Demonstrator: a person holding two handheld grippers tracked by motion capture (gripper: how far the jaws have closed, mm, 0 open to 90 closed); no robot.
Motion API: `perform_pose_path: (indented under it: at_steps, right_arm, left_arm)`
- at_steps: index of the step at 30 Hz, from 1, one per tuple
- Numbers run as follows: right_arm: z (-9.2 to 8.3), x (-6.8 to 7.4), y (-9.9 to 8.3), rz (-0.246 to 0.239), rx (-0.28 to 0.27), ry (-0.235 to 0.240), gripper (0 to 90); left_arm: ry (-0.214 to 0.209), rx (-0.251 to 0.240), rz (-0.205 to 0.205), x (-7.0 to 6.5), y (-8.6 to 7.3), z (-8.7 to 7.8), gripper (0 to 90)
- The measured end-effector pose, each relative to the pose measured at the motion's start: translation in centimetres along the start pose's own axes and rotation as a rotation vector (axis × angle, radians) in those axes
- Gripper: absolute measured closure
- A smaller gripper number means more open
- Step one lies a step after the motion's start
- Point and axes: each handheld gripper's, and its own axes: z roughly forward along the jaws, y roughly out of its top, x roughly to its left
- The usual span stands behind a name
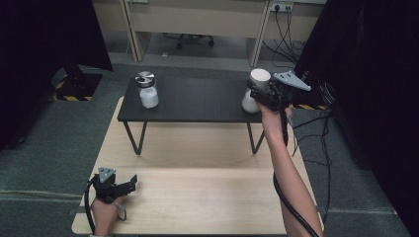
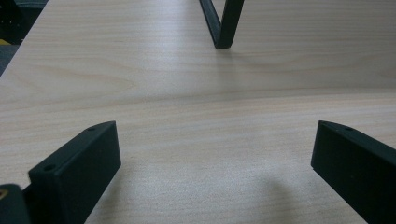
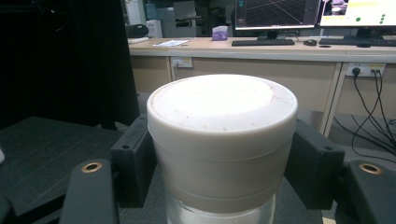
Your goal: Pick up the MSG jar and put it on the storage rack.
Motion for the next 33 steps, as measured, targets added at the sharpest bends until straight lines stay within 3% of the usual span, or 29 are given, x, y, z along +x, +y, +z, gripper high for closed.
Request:
perform_pose_path:
  at_steps: [17,24,27,33]
  right_arm:
    - [0.1,-0.3,-0.5,-0.004,-0.014,0.016,32.5]
    - [0.2,0.4,-1.0,-0.037,-0.017,-0.025,6.1]
    - [0.3,0.7,-1.2,-0.045,-0.023,-0.047,0.7]
    - [0.0,0.8,-1.5,-0.050,-0.036,-0.062,0.3]
  left_arm:
    - [-0.001,-0.004,-0.008,0.1,-0.1,0.0,0.6]
    - [0.000,-0.002,-0.006,0.0,0.0,0.0,0.6]
    - [0.000,-0.002,-0.007,0.0,-0.1,-0.1,0.6]
    - [0.001,0.000,-0.006,0.0,0.0,-0.1,0.7]
